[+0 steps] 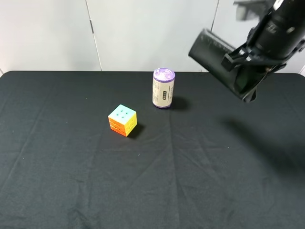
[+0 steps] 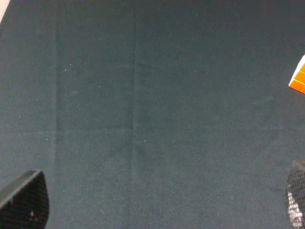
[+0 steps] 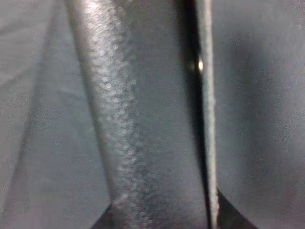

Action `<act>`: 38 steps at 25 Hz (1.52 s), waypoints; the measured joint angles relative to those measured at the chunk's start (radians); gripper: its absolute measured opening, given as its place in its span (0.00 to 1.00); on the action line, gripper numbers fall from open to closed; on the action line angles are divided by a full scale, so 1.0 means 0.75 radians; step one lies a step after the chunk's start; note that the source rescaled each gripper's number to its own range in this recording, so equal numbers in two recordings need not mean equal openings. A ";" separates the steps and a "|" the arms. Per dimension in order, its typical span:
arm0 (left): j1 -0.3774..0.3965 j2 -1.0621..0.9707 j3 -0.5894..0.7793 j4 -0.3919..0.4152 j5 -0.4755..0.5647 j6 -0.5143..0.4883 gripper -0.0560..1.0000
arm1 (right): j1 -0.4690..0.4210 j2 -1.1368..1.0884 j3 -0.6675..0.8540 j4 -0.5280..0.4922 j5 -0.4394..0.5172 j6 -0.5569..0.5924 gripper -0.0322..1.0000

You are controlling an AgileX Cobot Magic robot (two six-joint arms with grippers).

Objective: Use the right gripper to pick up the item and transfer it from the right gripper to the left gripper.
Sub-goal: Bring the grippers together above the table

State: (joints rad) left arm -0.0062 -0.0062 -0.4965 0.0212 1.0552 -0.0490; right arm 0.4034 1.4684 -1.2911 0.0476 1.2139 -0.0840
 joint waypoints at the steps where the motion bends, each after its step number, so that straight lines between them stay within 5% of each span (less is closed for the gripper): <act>1: 0.000 0.000 0.000 -0.004 0.000 0.000 0.99 | 0.000 -0.026 0.000 0.021 0.003 -0.045 0.03; 9: 0.000 0.045 -0.096 -0.130 0.010 0.137 0.99 | 0.128 -0.099 0.061 0.064 0.004 -0.371 0.03; 17: -0.011 0.489 -0.366 -0.310 0.070 0.449 0.99 | 0.300 -0.098 0.105 0.004 0.009 -0.571 0.03; 26: -0.452 0.829 -0.434 -0.385 -0.023 0.587 0.99 | 0.414 -0.098 0.105 0.016 0.007 -0.807 0.03; 38: -0.991 1.308 -0.434 -0.388 -0.474 0.734 0.99 | 0.434 -0.098 0.105 0.026 -0.065 -0.943 0.03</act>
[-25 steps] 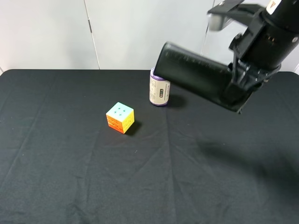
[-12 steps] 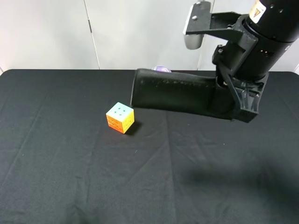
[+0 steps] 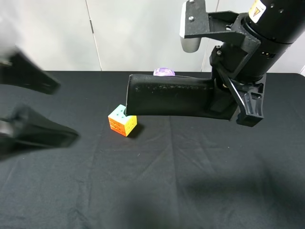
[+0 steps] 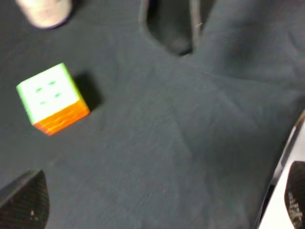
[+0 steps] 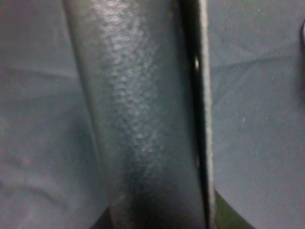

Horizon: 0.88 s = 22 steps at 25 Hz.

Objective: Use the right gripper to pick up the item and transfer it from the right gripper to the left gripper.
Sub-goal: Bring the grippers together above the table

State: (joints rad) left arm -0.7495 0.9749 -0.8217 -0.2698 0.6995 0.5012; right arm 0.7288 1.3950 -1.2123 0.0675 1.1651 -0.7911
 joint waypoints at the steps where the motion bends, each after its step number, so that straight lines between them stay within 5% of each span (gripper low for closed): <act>1: -0.026 0.032 0.000 -0.003 -0.047 0.003 0.99 | 0.000 0.000 0.000 0.001 -0.004 -0.003 0.03; 9: -0.117 0.211 0.000 -0.038 -0.350 0.013 0.99 | 0.000 0.000 0.000 0.019 -0.012 -0.007 0.03; 17: -0.118 0.294 0.000 -0.316 -0.454 0.254 0.98 | 0.000 0.000 0.000 0.130 -0.040 -0.112 0.03; 22: -0.120 0.294 0.000 -0.437 -0.455 0.391 0.78 | 0.000 0.000 0.000 0.171 -0.071 -0.165 0.03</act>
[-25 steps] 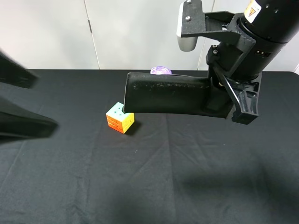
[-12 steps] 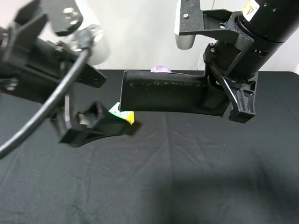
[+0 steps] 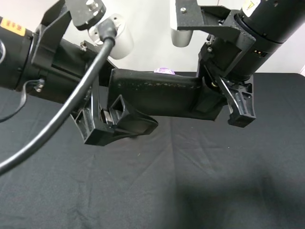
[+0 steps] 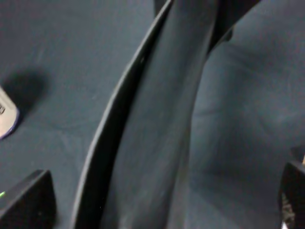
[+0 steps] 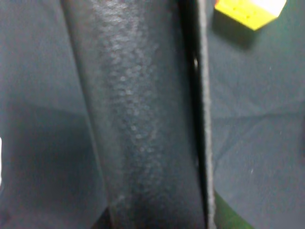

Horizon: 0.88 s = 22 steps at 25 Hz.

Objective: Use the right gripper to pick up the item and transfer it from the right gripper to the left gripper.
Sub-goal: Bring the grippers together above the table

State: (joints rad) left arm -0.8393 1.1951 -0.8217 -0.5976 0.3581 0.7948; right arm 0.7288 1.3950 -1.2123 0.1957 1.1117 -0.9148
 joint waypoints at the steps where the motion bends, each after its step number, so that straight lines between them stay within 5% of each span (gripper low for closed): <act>1: 0.000 0.000 0.000 -0.003 0.000 0.010 0.70 | 0.000 0.000 0.000 0.001 0.000 -0.007 0.03; 7: 0.000 0.000 0.000 0.003 -0.024 0.019 0.08 | 0.000 0.000 0.001 0.017 0.012 -0.023 0.03; 13: 0.000 0.000 0.000 0.006 -0.028 0.019 0.09 | 0.000 0.000 0.003 0.020 0.016 -0.003 0.05; 14: 0.000 0.001 0.000 0.006 -0.029 0.019 0.08 | 0.000 0.000 0.003 0.020 0.016 0.019 0.14; 17: 0.000 0.001 0.000 -0.003 -0.023 0.019 0.07 | 0.000 0.000 0.004 0.014 -0.029 0.152 0.75; 19: -0.001 0.001 0.000 -0.005 -0.023 0.020 0.07 | 0.000 0.000 0.004 -0.005 -0.053 0.237 0.91; 22: -0.001 0.001 0.000 -0.005 -0.023 0.020 0.07 | 0.000 -0.003 0.004 -0.040 -0.049 0.300 0.98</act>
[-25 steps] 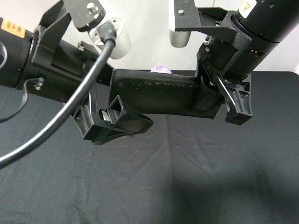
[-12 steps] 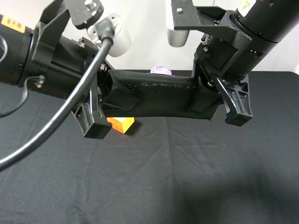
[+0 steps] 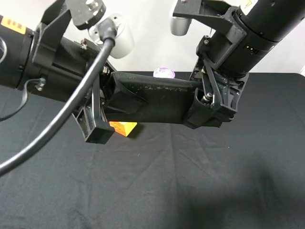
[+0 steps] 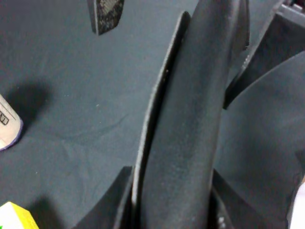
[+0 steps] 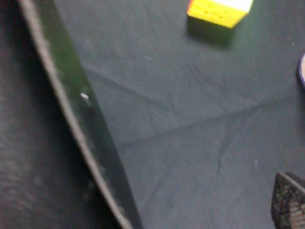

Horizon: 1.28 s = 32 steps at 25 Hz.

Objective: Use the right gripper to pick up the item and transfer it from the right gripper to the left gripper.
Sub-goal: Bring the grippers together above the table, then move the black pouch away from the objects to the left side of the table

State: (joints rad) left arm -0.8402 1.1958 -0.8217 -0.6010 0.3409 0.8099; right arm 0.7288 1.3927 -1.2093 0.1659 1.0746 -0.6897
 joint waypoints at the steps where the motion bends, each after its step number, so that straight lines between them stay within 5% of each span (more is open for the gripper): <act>1: 0.000 0.000 0.000 0.000 0.000 0.000 0.07 | 0.000 -0.008 0.000 -0.015 0.014 0.013 0.99; 8: 0.000 0.000 0.000 0.000 0.000 0.000 0.06 | 0.000 -0.162 0.000 -0.034 0.173 0.150 1.00; 19: 0.000 0.000 0.000 -0.001 0.000 0.000 0.06 | 0.000 -0.580 0.042 -0.221 0.188 0.728 1.00; 32: 0.000 0.000 0.000 -0.002 -0.005 0.000 0.06 | 0.000 -1.536 0.835 -0.313 0.106 0.901 1.00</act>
State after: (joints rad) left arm -0.8402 1.1958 -0.8217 -0.6029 0.3370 0.8099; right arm 0.7288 0.2406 -0.5830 -0.0688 1.1540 -0.0139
